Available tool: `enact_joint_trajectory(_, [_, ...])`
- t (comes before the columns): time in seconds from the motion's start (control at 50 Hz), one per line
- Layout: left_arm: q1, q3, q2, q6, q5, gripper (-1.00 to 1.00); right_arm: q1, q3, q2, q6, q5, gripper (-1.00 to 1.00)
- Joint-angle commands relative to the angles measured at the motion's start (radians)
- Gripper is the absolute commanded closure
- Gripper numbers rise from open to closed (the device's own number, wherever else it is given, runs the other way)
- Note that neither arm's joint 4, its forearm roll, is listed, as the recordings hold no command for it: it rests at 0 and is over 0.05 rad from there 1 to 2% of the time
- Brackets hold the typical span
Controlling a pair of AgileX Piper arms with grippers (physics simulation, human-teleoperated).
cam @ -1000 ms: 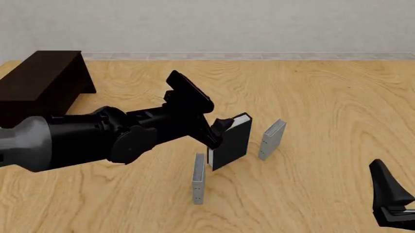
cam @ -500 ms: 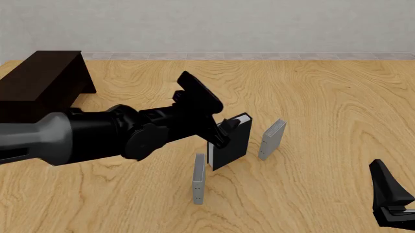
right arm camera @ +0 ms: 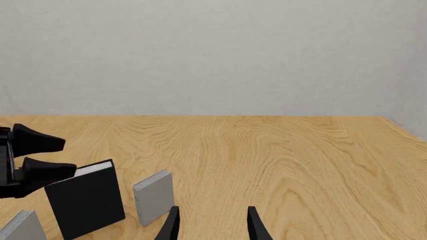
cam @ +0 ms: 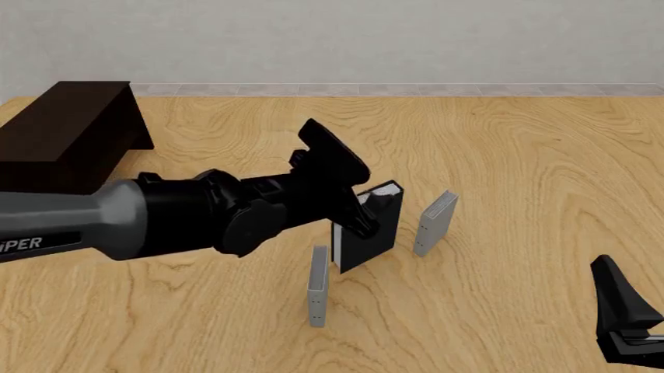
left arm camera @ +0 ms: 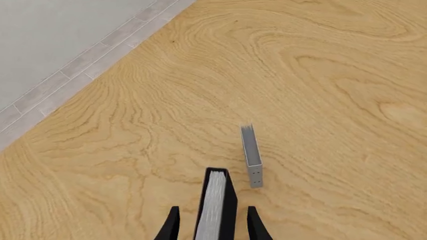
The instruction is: Pick up the book in the middle and place it on the cabinet shelf.
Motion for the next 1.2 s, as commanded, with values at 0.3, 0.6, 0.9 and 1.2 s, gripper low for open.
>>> enact_joint_trajectory(0.3, [0.000,-0.012,0.056,-0.039,-0.014,-1.00,0.000,0.000,0.000,0.000,0.000,-1.00])
enact_joint_trajectory(0.6, [0.020,-0.021,0.085,-0.045,-0.019,-1.00,0.000,0.000,0.000,0.000,0.000,-1.00])
enact_joint_trajectory(0.9, [0.016,-0.018,0.117,-0.054,-0.035,-1.00,0.000,0.000,0.000,0.000,0.000,-1.00])
enact_joint_trajectory(1.2, [0.003,-0.017,0.149,-0.073,-0.032,-1.00,0.000,0.000,0.000,0.000,0.000,-1.00])
